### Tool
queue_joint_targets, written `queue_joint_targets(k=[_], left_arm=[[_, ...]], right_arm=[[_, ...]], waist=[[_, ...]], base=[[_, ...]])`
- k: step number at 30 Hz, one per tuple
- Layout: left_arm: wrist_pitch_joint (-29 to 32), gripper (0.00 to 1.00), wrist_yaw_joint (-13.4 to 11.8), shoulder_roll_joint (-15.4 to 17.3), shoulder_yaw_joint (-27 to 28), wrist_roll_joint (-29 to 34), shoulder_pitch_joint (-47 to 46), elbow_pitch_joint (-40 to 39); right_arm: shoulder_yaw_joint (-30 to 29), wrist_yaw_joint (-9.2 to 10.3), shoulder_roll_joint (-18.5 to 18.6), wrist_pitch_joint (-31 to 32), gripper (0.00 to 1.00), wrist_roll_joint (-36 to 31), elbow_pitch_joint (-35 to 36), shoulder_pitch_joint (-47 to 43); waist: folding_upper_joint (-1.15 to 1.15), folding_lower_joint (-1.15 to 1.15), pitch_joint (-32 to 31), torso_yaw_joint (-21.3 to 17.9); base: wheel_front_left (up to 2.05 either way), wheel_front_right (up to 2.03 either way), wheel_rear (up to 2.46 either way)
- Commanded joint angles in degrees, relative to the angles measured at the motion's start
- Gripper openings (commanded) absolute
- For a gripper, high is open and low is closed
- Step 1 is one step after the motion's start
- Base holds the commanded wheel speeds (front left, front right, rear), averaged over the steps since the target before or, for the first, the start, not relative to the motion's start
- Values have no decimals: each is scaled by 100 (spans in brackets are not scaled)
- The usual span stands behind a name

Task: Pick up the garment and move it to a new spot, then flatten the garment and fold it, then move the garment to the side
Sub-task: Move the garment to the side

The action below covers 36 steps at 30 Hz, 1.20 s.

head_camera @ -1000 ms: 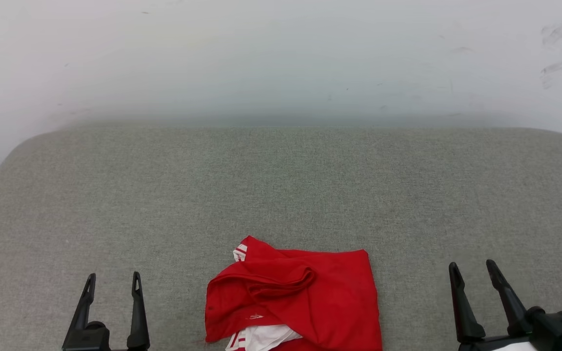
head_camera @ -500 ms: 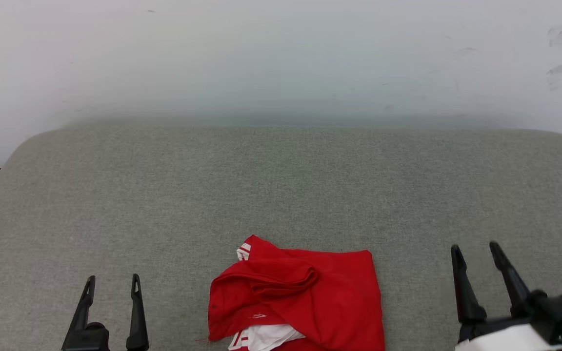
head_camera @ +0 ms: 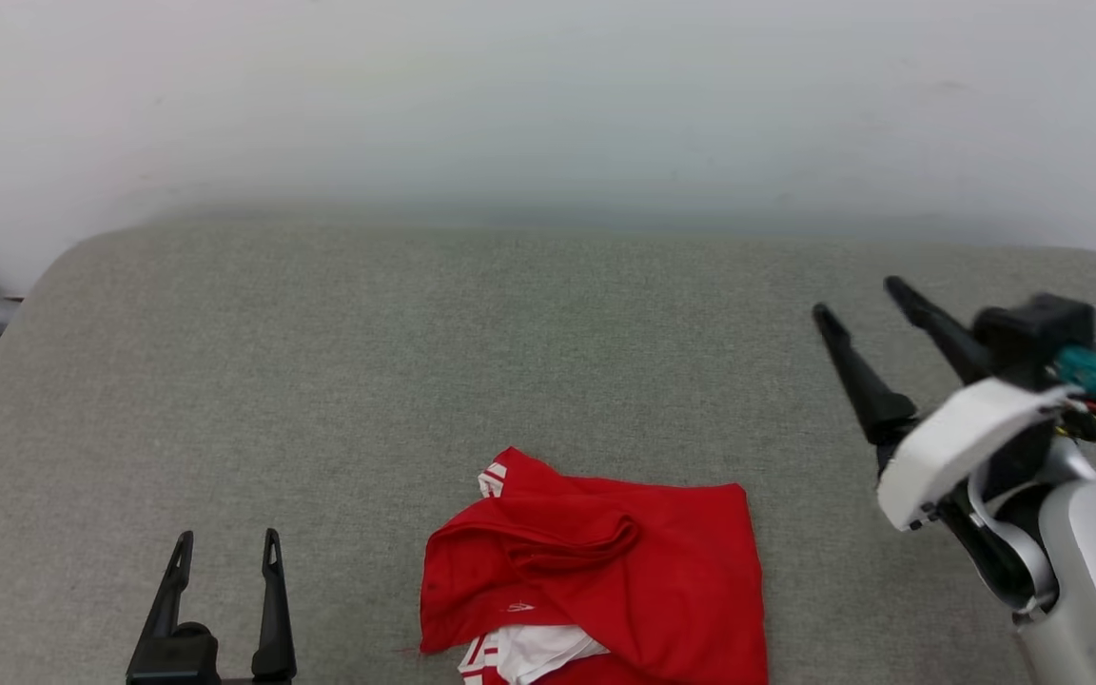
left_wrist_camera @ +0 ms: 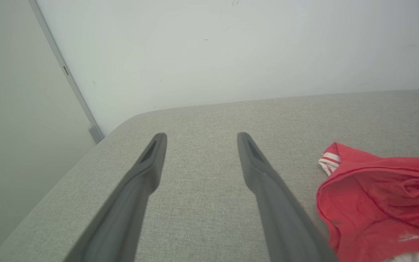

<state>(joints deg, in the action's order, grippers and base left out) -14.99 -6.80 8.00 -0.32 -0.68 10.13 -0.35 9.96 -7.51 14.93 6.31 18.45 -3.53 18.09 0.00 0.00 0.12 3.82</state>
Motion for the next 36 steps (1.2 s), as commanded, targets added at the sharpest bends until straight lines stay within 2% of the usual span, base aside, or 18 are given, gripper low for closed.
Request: queue_joint_targets(k=[1,2,9,14,20,21,30,31,32,36], left_arm=[[-26,100,-6,-5,-24,-13,-102,-5],[-26,100,-6,-5,-24,-13,-102,-5],[-26,100,10,-41,-60,-32,-213,15],[-26,100,32,-67,-92,-46,-334,31],[-26,100,64,-88,-101,-41,-507,39],[-26,100,80,-110,-131,-37,-623,50],[-26,100,115,-143,-145,-30,-757,101],[-26,100,114,-140,-138,-29,-757,107],[-26,100,113,-139,-133,-28,-756,111],[-26,100,116,-127,-112,-19,-718,131]], right_arm=[[410,5,257,669,100,383,-130,268],[410,5,257,669,100,383,-130,268],[1648,5,966,2293,100,1412,-274,561],[2129,5,1185,2855,100,1936,-416,375],[2404,5,1152,3089,100,2243,-847,147],[2654,5,970,3004,100,2349,-1104,42],[3327,-5,798,2719,100,2322,-1451,-97],[3332,-4,800,2601,48,2306,-1469,-63],[3318,-4,804,2486,0,2284,-1497,0],[3308,5,885,2162,0,2240,-1547,215]], waist=[[0,0,82,67],[0,0,82,67],[0,0,245,201],[0,0,396,322],[0,0,697,491],[0,0,874,565],[0,0,1021,618],[0,0,1021,613],[0,0,1019,606],[0,0,976,565]], base=[[0,0,0],[0,0,0],[0,0,0],[0,0,0],[0,0,0],[0,0,0],[0,0,0],[0,0,0],[0,0,0],[0,0,0]])
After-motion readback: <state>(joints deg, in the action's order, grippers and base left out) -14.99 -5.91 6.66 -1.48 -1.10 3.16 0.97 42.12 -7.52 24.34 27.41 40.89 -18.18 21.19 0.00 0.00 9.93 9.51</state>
